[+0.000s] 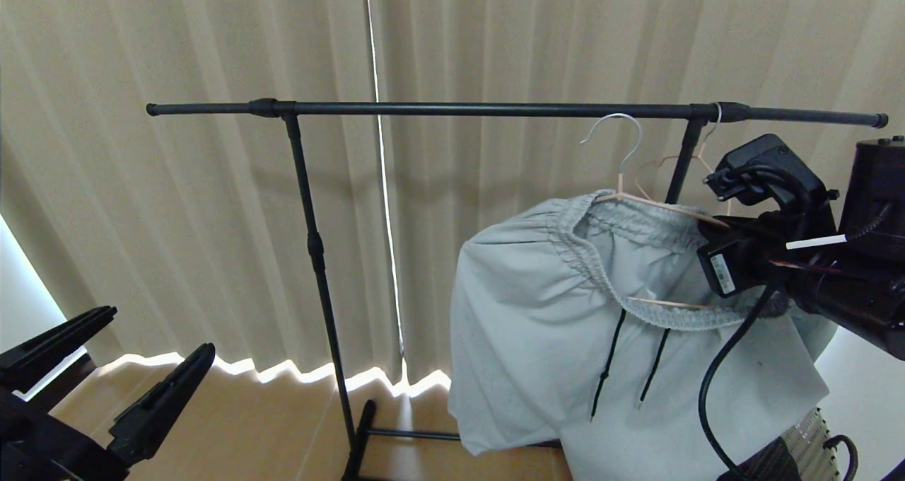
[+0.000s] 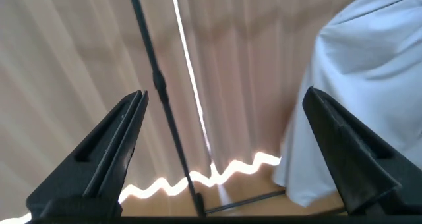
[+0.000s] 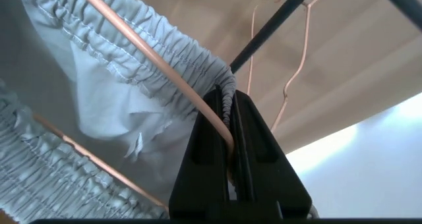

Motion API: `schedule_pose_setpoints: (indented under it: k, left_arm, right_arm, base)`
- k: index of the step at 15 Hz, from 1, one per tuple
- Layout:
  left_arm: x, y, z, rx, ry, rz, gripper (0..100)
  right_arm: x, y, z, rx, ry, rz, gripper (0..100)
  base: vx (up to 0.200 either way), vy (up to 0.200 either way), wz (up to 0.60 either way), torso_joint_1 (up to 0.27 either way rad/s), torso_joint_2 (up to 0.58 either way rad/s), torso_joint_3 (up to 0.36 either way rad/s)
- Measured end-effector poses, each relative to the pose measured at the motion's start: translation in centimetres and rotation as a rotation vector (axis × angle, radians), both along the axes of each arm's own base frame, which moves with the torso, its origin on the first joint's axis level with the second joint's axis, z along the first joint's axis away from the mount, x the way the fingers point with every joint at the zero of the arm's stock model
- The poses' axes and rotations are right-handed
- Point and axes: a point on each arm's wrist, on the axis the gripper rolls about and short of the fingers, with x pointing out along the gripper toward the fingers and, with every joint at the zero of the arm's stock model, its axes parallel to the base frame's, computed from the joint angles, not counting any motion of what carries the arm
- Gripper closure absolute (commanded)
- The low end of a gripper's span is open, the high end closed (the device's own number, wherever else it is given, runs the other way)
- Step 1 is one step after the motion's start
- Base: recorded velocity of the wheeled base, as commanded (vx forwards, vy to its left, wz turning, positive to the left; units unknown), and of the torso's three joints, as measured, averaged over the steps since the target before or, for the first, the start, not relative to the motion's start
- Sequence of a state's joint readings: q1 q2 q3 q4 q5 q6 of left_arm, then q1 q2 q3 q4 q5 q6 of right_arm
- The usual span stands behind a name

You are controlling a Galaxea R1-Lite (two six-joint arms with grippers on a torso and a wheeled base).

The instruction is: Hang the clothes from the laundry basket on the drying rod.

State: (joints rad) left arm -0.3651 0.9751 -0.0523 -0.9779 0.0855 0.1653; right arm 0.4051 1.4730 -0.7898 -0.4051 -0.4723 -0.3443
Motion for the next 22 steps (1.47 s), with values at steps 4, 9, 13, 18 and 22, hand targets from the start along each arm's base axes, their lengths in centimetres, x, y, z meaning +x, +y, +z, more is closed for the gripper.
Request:
schedule_pose_setpoints:
  k: [4, 9, 13, 18, 22]
  left_arm:
    - [0.1, 0.0, 0.0, 0.0, 0.007, -0.001, 0]
    - [0.4, -0.1, -0.4, 0.006, 0.032, -0.001, 0]
    - [0.5, -0.2, -0.6, 0.008, 0.046, -0.001, 0]
    - [0.9, -0.6, -1.8, 0.036, 0.117, -0.022, 0]
    - [1.2, -0.9, -2.1, 0.034, 0.144, -0.037, 0]
  right_arm:
    - [0.1, 0.0, 0.2, 0.006, -0.01, -0.001, 100]
    - [0.3, 0.1, 0.3, 0.007, -0.012, -0.001, 100]
    - [0.5, 0.2, 0.5, 0.032, -0.02, -0.006, 100]
    - [1.3, 0.1, 0.9, 0.083, -0.037, -0.033, 100]
    - [3.1, -0.3, 1.3, 0.09, -0.049, -0.072, 100]
  base:
    - [0.2, 0.0, 0.0, 0.0, 0.0, 0.006]
    - [0.2, 0.0, 0.0, 0.004, 0.01, 0.001]
    - [0.15, 0.0, 0.0, 0.002, 0.0, 0.004]
    - [0.0, 0.0, 0.0, 0.0, 0.0, 0.0]
    - [0.0, 0.0, 0.0, 0.0, 0.0, 0.0]
